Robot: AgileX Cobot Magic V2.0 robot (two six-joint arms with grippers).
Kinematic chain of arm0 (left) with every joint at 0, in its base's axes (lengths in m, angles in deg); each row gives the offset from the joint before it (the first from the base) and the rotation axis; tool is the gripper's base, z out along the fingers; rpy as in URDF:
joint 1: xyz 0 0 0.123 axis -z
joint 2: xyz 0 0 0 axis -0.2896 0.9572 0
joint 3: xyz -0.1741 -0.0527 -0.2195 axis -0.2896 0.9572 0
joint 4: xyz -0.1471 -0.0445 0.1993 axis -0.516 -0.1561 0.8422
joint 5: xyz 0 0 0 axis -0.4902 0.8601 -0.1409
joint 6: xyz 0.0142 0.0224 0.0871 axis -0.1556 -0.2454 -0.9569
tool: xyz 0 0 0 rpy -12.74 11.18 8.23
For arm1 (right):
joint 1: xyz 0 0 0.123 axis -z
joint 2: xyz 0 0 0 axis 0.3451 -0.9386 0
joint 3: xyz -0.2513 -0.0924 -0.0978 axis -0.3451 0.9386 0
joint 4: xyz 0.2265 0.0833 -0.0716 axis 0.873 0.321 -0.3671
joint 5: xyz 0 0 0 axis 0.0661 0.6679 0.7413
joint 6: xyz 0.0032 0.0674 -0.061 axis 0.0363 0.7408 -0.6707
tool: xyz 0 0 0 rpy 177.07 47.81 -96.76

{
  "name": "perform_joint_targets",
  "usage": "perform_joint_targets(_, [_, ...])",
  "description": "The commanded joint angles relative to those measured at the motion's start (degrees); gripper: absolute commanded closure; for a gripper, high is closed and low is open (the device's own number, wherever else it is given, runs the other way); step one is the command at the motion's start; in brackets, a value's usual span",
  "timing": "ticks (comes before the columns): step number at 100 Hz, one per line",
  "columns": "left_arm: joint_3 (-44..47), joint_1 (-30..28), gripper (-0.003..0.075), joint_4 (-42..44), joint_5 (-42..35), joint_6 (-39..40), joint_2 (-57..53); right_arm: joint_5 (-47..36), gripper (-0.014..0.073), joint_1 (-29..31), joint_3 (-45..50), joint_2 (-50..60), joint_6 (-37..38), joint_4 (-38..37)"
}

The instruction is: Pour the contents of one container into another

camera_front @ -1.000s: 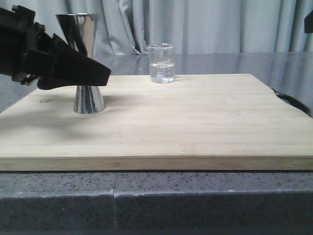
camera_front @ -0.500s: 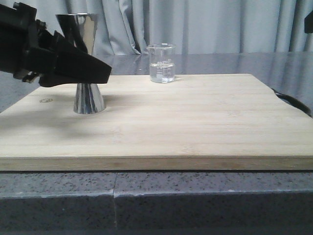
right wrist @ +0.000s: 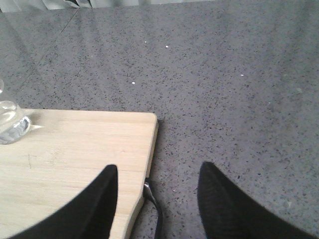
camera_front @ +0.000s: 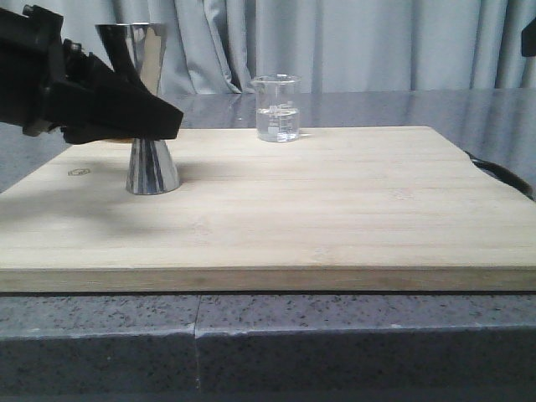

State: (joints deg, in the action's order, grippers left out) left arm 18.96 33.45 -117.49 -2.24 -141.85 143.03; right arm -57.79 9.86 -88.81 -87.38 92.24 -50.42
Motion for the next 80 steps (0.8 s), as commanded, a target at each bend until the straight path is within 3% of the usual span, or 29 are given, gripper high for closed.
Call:
perform_joint_targets(1, [-1.7,0.5,0.0654,-3.6,3.0,-0.2,-1.4,-4.5,0.026,0.1,-2.1,0.6,-0.7,0.0])
perform_joint_targets(12, [-1.7,0.5,0.074,-3.6,3.2,-0.2,-1.4,-4.5,0.026,0.1,-2.1,0.6,-0.7,0.0])
perform_joint_targets(32, [-1.7,0.5,0.0739,-3.6,3.6,-0.2,-1.4,-5.0,0.026,-0.5,-2.1,0.5,-0.7,0.0])
perform_joint_targets(61, [-4.9,0.5,0.0739,-3.6,19.7,0.0,-1.4,-14.4,0.026,-5.8,-2.1,-3.4,-0.7,-4.1])
perform_joint_targets(80, [-8.5,0.5,0.0739,-3.5,23.1,4.1,-1.4,-19.2,0.026,-6.6,-2.1,-8.5,-0.7,-5.1])
